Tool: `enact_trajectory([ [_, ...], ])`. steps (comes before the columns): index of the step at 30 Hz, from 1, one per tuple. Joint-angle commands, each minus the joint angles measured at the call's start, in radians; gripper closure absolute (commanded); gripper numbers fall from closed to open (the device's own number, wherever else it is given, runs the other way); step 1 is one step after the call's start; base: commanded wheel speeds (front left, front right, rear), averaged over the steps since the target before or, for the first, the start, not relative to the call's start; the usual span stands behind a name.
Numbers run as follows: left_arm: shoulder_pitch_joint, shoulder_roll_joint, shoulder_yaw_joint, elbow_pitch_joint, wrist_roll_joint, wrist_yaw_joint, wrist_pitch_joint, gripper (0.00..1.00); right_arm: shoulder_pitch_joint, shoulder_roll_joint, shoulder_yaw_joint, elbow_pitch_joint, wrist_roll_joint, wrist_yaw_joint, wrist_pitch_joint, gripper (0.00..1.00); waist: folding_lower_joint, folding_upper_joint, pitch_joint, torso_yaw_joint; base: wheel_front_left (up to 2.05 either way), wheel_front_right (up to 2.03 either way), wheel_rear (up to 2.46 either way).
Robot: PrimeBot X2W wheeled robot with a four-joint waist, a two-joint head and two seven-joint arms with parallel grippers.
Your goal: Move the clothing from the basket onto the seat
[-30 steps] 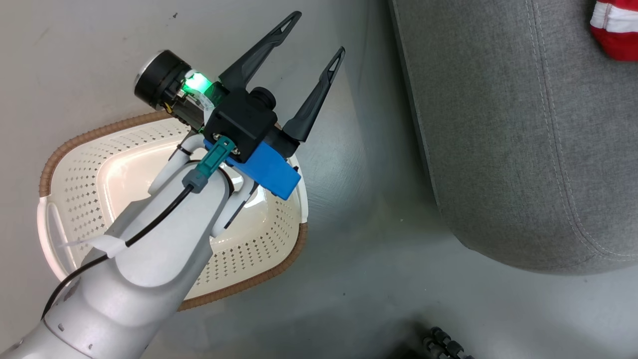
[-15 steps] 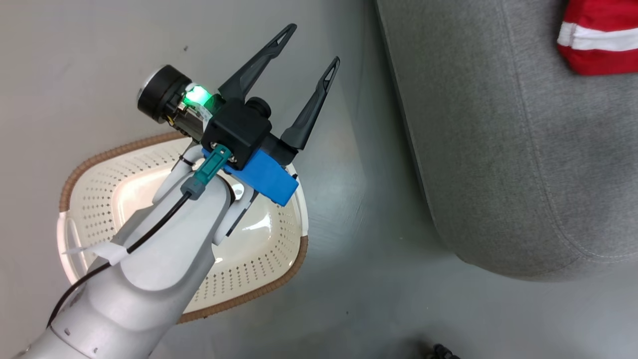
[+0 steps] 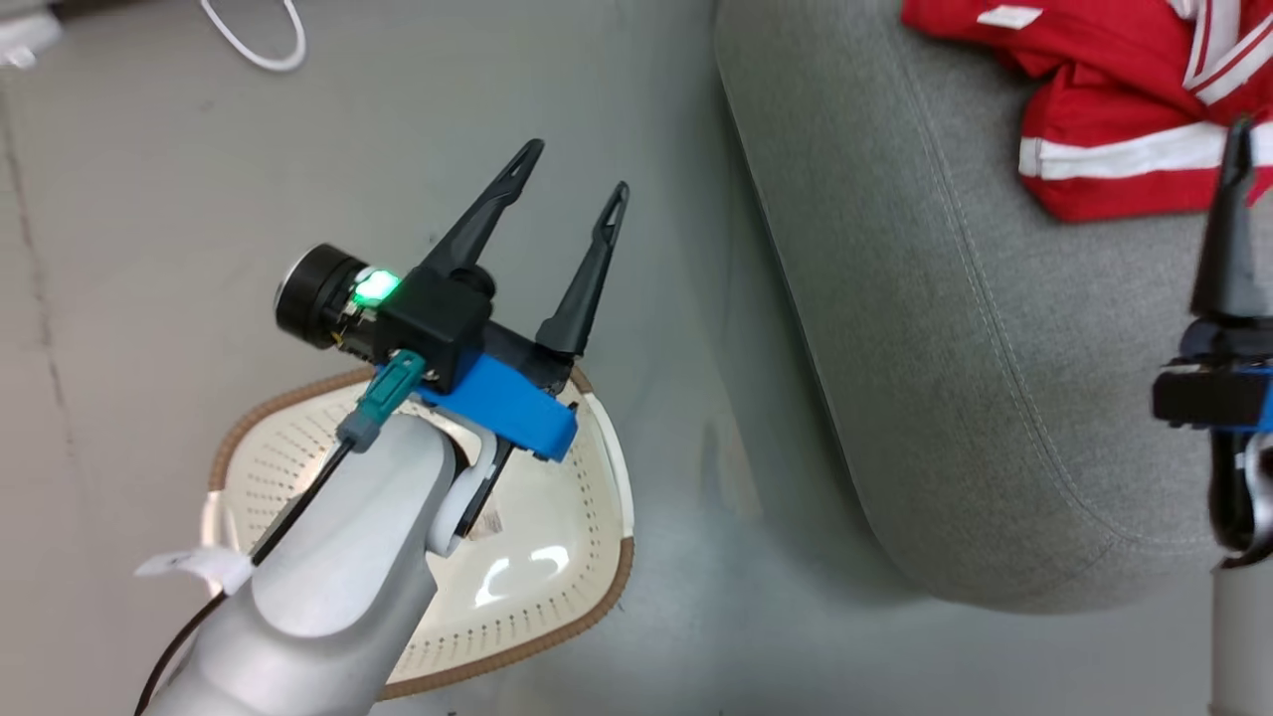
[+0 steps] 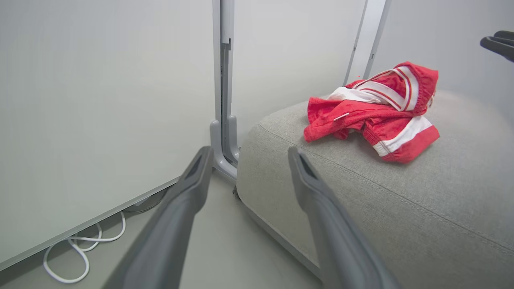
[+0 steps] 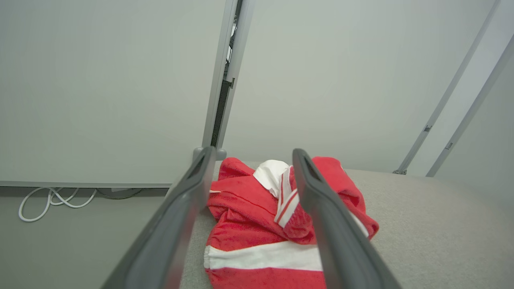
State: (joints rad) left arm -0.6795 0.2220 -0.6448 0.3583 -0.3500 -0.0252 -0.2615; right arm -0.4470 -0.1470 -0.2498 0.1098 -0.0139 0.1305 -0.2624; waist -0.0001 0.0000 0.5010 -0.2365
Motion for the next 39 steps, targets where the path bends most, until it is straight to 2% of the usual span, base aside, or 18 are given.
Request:
enact_trajectory([
  [1, 0.018, 0.000, 0.017, -0.009, -0.003, 0.008, -0.004, 0.00, 0.022, 0.008, 0.016, -0.013, 0.008, 0.001, -0.004, 0.00, 0.0001, 0.0000, -0.051, 0.027, 0.00, 0.00, 0.00],
  [10, 0.162, -0.006, 0.141, -0.054, 0.011, 0.021, -0.005, 0.00, 0.088, 0.039, 0.121, -0.054, 0.002, 0.001, -0.004, 0.00, 0.0001, 0.0000, -0.171, 0.088, 0.00, 0.00, 0.00],
  [20, 0.308, -0.031, 0.278, -0.086, 0.052, 0.019, -0.004, 0.00, 0.168, 0.069, 0.186, -0.018, 0.009, 0.000, -0.004, 0.00, 0.0001, 0.0000, -0.285, 0.151, 0.00, 0.00, 0.00],
  [32, 0.468, -0.086, 0.458, -0.116, 0.107, 0.010, -0.004, 0.00, 0.274, 0.083, 0.167, -0.004, -0.009, 0.000, -0.004, 0.00, 0.0001, 0.0000, -0.388, 0.216, 0.00, 0.00, 0.00],
  [39, 0.534, -0.113, 0.528, -0.131, 0.141, -0.016, -0.004, 0.00, 0.322, 0.091, 0.153, 0.006, 0.001, 0.001, -0.004, 0.00, 0.0001, 0.0000, -0.426, 0.243, 0.00, 0.00, 0.00],
])
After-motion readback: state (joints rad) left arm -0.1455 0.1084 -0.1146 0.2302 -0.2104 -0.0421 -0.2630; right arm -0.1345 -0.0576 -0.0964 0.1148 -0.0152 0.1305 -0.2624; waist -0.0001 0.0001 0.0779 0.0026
